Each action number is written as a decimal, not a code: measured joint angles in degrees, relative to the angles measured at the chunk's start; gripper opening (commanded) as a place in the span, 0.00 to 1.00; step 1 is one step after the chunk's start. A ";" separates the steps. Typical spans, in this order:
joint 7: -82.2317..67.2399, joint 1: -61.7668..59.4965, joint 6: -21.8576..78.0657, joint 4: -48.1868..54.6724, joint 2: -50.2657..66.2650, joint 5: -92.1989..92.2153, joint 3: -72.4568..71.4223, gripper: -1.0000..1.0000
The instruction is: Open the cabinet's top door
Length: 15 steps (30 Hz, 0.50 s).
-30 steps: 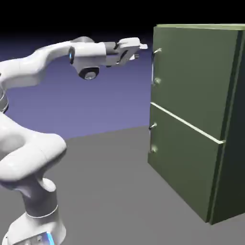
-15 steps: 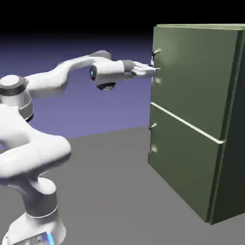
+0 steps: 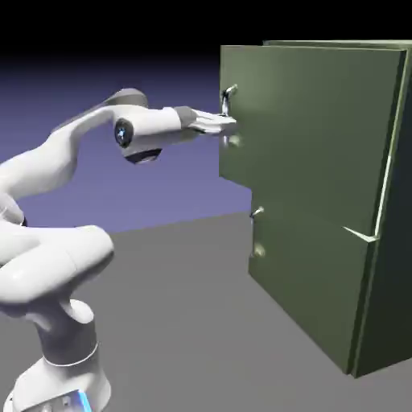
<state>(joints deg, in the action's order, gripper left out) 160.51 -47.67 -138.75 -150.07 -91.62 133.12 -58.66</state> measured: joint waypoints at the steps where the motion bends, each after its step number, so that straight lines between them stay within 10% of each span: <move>1: -1.03 1.70 1.73 -2.06 -0.30 -0.16 1.37 0.00; 15: -10.47 15.45 23.98 -22.03 -5.13 -19.50 29.31 0.00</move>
<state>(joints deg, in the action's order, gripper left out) 150.04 -32.22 -114.78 -172.10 -96.76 113.62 -29.36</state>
